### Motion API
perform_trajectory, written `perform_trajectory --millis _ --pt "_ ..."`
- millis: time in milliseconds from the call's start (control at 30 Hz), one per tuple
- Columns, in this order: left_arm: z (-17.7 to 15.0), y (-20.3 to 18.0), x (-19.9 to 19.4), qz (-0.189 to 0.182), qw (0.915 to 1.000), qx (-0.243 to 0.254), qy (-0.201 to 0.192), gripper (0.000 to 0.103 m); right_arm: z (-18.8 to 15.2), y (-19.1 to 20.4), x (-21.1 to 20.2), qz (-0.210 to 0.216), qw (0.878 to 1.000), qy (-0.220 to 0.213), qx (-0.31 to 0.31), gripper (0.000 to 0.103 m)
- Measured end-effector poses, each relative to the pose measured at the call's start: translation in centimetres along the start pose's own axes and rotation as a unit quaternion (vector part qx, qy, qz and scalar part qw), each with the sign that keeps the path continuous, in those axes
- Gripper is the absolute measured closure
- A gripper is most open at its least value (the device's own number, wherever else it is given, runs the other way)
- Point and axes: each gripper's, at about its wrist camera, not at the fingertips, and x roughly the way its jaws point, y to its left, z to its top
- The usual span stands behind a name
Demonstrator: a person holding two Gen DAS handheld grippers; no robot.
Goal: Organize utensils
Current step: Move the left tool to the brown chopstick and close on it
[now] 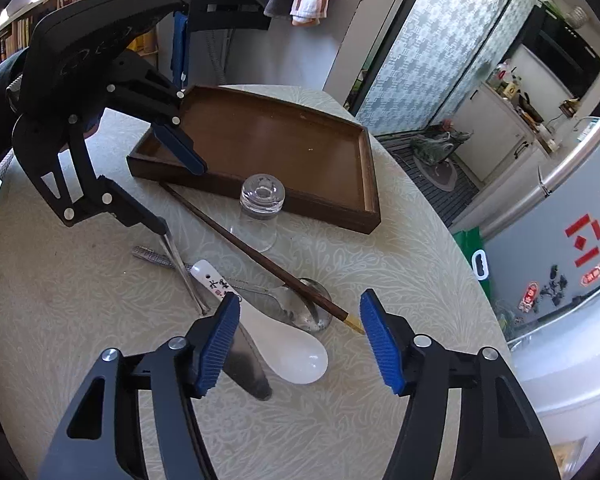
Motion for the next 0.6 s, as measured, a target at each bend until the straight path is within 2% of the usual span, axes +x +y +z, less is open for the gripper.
perform_trajectory --millis 67,400,600 --pt "0.2 0.3 0.8 -0.007 0.9999 0.000 0.010 0.044 0.0 -0.7 1.0 0.011 1.000 0.012 0.001 0.051" --pt "0.3 1.7 2.8 -0.020 0.9995 -0.005 0.024 0.044 -0.7 -3.7 3.7 0.075 0.996 0.041 0.029 0.052" --pt "0.4 1.6 3.2 -0.022 0.9994 0.000 0.025 0.044 -1.3 -4.9 3.9 0.050 0.996 0.071 0.005 0.052"
